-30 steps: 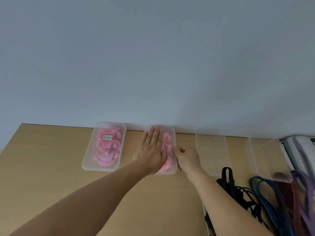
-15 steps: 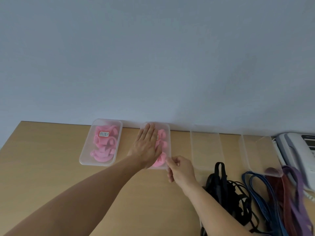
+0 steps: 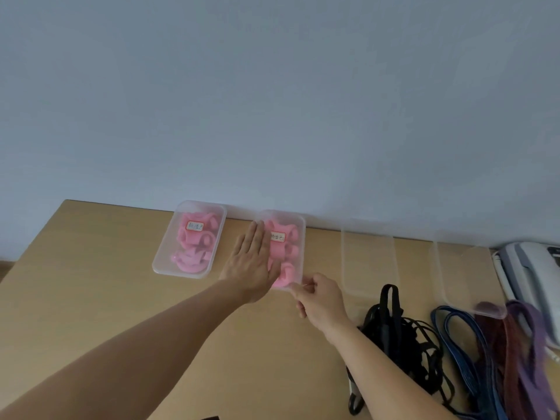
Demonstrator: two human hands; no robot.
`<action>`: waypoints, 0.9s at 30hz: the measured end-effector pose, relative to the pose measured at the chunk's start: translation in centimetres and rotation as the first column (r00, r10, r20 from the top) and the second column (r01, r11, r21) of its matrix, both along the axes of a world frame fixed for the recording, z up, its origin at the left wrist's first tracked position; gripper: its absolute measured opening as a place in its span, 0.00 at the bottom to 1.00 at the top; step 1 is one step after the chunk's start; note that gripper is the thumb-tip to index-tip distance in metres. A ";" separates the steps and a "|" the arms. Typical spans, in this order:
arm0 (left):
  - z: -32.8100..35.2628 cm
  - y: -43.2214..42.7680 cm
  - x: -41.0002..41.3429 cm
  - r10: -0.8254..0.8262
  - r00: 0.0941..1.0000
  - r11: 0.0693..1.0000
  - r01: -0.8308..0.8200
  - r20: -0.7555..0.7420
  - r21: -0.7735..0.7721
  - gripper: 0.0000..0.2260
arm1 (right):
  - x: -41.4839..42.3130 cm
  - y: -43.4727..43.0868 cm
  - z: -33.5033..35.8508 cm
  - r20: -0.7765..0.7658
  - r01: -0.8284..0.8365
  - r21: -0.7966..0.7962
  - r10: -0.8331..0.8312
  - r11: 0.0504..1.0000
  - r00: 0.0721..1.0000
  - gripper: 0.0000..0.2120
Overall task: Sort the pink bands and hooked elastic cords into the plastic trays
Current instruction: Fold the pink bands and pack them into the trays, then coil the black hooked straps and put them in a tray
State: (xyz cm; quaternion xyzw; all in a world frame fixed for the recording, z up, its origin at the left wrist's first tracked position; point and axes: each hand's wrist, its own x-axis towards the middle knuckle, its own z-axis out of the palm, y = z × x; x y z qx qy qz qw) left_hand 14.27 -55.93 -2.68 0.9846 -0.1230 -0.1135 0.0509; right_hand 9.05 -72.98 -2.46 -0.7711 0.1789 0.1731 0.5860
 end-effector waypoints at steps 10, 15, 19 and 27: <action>0.8 -0.4 -0.2 0.026 1.000 1.000 -0.026 -0.006 0.013 0.34 | 1.1 0.2 0.3 0.027 -0.011 -0.086 0.014 0.996 1.000 0.08; 0.4 -0.5 -2.1 -0.024 1.000 0.995 0.023 0.005 0.097 0.30 | 0.8 0.7 -0.1 0.050 0.051 -0.066 -0.047 0.997 0.998 0.07; 0.5 -0.5 -2.1 -0.014 0.993 0.999 0.017 -0.118 0.027 0.29 | 0.8 1.0 -0.2 0.063 0.076 -0.105 -0.069 0.992 0.996 0.11; 4.4 -1.6 -3.2 -0.079 0.997 0.997 0.079 -0.008 -0.009 0.28 | -1.6 0.4 3.1 0.131 -0.030 -0.447 0.099 0.894 0.986 0.19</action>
